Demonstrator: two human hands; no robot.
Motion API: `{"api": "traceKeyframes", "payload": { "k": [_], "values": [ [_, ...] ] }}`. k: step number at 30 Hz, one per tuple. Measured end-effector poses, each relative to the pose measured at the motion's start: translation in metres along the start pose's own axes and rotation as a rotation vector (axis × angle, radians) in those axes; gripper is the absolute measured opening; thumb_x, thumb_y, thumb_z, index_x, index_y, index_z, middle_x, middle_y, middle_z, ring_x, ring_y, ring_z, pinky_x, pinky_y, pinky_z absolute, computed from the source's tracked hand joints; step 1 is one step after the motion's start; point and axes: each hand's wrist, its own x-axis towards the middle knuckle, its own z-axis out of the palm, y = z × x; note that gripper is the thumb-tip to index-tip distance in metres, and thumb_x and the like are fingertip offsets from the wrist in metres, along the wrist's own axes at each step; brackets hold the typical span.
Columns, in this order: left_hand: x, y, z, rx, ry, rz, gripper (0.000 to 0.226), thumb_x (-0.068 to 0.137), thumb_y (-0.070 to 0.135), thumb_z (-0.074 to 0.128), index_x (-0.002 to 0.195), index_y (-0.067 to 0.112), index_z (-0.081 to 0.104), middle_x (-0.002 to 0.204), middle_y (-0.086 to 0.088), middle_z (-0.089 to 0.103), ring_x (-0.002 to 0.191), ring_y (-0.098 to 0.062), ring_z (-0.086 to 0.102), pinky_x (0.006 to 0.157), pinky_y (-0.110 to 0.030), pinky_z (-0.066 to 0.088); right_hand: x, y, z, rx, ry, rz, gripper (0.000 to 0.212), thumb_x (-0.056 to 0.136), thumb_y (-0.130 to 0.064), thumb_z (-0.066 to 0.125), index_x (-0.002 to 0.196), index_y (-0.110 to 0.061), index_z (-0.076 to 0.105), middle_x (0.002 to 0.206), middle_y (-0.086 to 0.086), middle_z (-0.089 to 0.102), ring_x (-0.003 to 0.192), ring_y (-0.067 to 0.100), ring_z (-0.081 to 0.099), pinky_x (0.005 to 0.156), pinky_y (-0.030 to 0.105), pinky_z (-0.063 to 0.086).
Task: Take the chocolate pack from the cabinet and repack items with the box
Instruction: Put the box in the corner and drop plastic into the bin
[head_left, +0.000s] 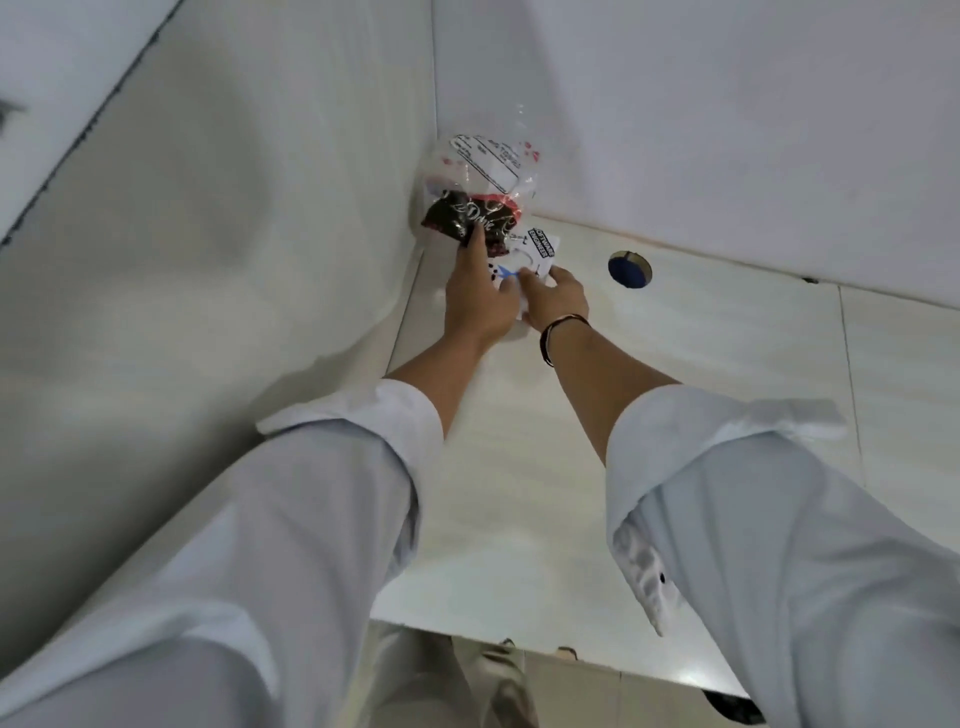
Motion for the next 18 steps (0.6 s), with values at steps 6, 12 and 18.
{"api": "traceKeyframes", "payload": {
  "k": [6,12,18],
  "values": [
    [0.019,-0.008,-0.006,-0.203,0.010,-0.050,0.073,0.091,0.030,0.048,0.160,0.010,0.032,0.159,-0.011,0.047,0.147,-0.024,0.045,0.121,-0.044,0.036,0.012,-0.034,0.035,0.050,-0.205,0.010,0.079,0.089,-0.036,0.064,0.158,-0.014,0.032,0.149,0.010,0.053,0.139,0.032,0.051,0.116,0.046,0.042],
    [-0.023,0.012,-0.019,-0.311,-0.047,-0.130,0.057,0.100,0.021,0.050,0.157,0.023,0.043,0.152,-0.002,0.056,0.136,-0.017,0.054,0.105,-0.026,0.040,-0.019,-0.029,-0.008,0.391,-0.204,0.075,0.051,0.097,-0.039,0.055,0.138,-0.008,0.056,0.123,0.011,0.066,0.103,0.025,0.066,0.091,0.038,0.055],
    [-0.113,0.007,-0.016,-0.369,-0.061,-0.068,0.074,0.087,0.048,0.062,0.154,0.045,0.030,0.137,-0.001,0.063,0.122,-0.023,0.067,0.103,-0.047,0.054,-0.075,0.005,-0.072,0.537,-0.205,0.015,0.035,0.094,-0.005,0.066,0.128,0.001,0.061,0.106,0.016,0.071,0.099,0.030,0.070,0.078,0.036,0.061]
  ]
}}
